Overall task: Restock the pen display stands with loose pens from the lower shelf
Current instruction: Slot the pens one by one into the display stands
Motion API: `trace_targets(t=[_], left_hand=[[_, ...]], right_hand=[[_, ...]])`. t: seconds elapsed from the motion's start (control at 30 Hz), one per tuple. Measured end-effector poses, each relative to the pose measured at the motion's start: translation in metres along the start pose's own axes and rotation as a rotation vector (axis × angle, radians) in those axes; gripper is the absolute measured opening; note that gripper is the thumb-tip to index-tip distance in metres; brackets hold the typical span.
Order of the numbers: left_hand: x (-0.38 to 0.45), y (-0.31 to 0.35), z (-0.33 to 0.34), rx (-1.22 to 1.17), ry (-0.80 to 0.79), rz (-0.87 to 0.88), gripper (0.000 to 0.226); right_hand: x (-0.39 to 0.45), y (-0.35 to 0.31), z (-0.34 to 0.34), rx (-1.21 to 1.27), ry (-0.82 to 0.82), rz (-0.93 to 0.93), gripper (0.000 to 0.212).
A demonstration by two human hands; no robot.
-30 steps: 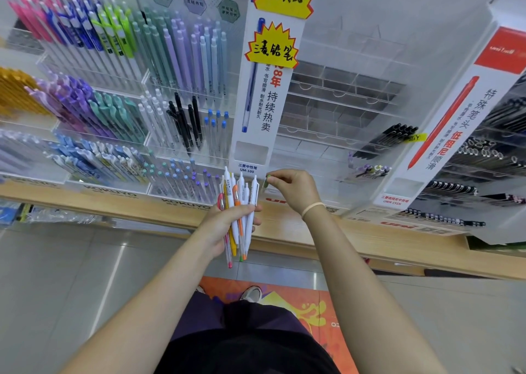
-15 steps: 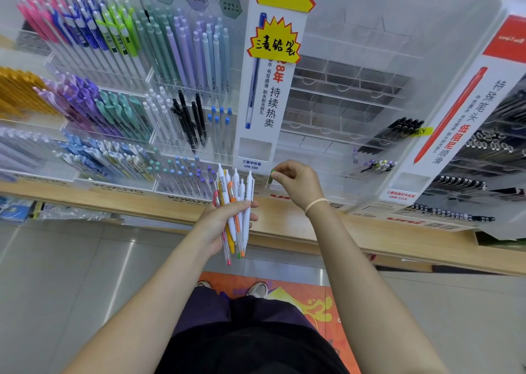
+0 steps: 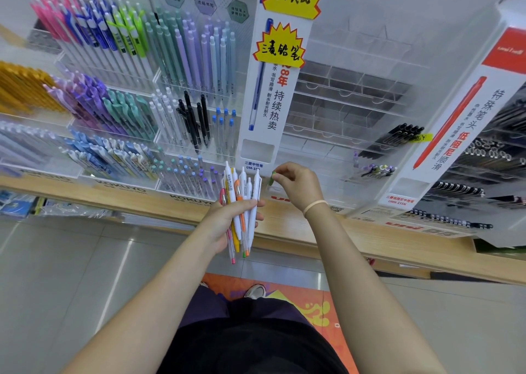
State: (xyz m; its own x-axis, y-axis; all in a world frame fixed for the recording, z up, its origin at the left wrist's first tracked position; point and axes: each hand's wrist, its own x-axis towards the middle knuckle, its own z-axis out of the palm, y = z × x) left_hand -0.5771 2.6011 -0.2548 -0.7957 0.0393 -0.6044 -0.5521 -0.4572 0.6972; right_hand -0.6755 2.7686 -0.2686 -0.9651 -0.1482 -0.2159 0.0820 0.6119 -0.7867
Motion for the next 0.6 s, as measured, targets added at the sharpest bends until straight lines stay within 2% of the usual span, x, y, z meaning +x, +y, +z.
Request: trace_targets(t=[0.07,0.13,0.2,0.23,0.3,0.37,0.47,0.6], left_hand=[[-0.003,0.005,0.001,0.004,-0.025,0.004,0.016],[-0.005,0.010,0.003,0.009,-0.044,0.006,0.018],[-0.007,0.017,0.005,0.000,-0.062,0.007,0.017],[-0.008,0.021,0.008,-0.007,-0.074,0.009,0.017],[-0.010,0.031,0.017,-0.017,-0.110,0.017,0.016],[-0.013,0.043,0.031,-0.013,-0.147,0.033,0.015],[-0.018,0.066,0.056,-0.008,-0.200,0.074,0.015],[-0.028,0.092,0.075,0.015,-0.152,0.104,0.012]], right_hand=[[-0.001,-0.005,-0.003,-0.058,-0.022,0.001,0.009],[-0.008,-0.014,-0.009,-0.084,0.045,-0.029,0.012],[-0.020,-0.029,-0.020,0.073,0.138,-0.033,0.017],[-0.026,-0.038,-0.026,0.219,0.122,-0.012,0.020],[-0.036,-0.056,-0.040,0.472,-0.043,0.021,0.023],[-0.040,-0.071,-0.053,0.545,-0.167,0.014,0.021],[-0.037,-0.088,-0.076,0.562,-0.122,-0.048,0.019],[-0.035,-0.107,-0.100,0.718,-0.070,-0.111,0.013]])
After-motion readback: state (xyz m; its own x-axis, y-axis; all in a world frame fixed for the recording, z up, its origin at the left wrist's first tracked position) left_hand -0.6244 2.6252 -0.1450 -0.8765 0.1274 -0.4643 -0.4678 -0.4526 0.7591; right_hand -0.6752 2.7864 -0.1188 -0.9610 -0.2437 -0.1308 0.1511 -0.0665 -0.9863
